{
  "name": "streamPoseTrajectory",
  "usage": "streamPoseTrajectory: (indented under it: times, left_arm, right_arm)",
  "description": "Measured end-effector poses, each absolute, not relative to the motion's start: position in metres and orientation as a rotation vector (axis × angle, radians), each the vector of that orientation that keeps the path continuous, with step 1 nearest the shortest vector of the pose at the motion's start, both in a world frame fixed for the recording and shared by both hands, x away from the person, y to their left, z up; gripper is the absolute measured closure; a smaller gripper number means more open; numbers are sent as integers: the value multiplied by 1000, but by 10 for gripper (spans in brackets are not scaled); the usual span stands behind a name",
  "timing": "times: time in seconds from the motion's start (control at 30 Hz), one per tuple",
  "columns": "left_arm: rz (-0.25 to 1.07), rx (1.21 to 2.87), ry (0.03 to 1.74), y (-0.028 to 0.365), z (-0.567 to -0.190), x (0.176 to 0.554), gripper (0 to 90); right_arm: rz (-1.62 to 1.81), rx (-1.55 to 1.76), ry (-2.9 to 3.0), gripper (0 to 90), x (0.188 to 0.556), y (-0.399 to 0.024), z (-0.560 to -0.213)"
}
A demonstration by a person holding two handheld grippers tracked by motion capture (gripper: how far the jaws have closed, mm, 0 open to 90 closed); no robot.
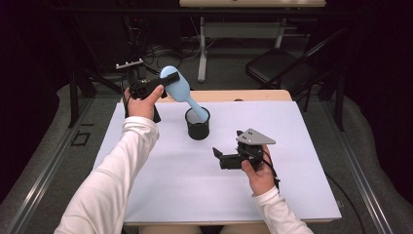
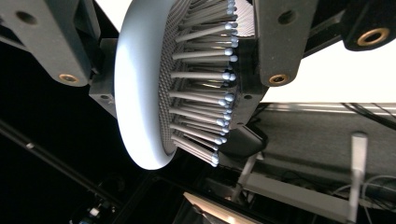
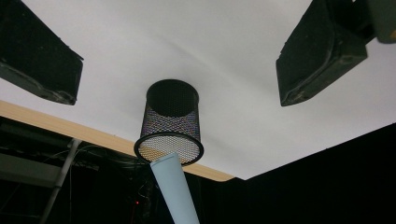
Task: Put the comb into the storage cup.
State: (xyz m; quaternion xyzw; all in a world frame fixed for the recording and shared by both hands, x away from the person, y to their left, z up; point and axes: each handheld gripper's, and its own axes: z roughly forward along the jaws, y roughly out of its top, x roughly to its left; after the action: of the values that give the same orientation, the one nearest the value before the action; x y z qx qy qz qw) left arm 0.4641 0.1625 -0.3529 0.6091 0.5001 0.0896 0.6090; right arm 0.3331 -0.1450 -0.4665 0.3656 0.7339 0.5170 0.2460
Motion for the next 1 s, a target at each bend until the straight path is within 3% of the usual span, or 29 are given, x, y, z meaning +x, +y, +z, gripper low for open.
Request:
streamPoseTrajectory:
  times: [1.0]
  left_arm:
    - [418, 1525, 1064, 144, -361, 468, 498]
  right_arm:
    - [1398, 984, 2005, 12, 332, -144, -467]
